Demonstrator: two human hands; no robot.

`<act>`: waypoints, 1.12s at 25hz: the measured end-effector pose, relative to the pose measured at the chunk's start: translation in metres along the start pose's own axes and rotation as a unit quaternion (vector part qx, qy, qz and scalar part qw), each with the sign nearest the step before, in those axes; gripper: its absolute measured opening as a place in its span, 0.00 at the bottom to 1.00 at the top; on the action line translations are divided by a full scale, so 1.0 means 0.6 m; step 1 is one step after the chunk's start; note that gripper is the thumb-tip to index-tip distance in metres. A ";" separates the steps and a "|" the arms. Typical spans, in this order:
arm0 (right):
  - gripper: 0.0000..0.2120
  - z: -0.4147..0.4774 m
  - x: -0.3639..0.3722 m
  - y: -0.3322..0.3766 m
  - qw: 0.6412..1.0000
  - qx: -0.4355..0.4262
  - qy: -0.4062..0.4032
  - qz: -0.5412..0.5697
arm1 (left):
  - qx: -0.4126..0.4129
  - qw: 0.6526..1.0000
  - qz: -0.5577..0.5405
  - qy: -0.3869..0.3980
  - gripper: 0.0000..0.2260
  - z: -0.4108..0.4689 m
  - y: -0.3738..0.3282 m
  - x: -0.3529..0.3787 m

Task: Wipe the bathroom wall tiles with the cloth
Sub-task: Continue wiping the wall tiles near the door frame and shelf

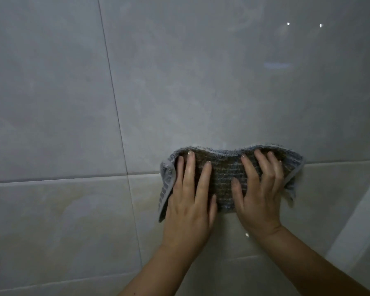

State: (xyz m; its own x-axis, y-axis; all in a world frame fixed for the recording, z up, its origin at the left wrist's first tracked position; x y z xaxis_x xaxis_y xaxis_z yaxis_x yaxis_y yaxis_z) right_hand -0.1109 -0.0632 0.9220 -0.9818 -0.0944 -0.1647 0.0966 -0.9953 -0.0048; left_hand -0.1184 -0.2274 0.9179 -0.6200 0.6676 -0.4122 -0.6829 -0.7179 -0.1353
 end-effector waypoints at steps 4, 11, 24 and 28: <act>0.20 -0.002 0.032 -0.013 0.994 -0.070 -0.075 -0.031 | 0.110 0.990 0.070 -0.063 0.25 -0.002 0.058 0.018; 0.23 -0.001 0.078 0.017 0.982 -0.069 -0.176 -0.011 | 0.165 0.939 0.247 -0.170 0.28 0.026 0.116 0.017; 0.29 -0.200 0.126 0.091 0.986 -0.100 -0.106 -0.077 | 0.160 0.942 0.248 -0.161 0.29 -0.160 0.221 0.055; 0.31 -0.067 0.108 0.111 0.992 -0.064 -0.084 -0.073 | 0.128 0.945 0.237 -0.185 0.30 -0.043 0.216 -0.007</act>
State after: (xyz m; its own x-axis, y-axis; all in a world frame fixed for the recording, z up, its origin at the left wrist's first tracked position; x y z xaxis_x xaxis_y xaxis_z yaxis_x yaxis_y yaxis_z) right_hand -0.1617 -0.1346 0.8712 -0.9992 0.0367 0.0134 -0.0383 -0.9888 -0.1440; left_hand -0.1943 -0.3285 0.8790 -0.9398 0.3410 -0.0231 -0.3371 -0.9136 0.2275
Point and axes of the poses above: each hand's wrist, its own z-axis towards the middle knuckle, its own x-axis out of the palm, y = z × x, the point moved 1 cm from there along z, towards the middle knuckle, and after that the axes turned 4 degrees about -y, right-handed, at the moved point
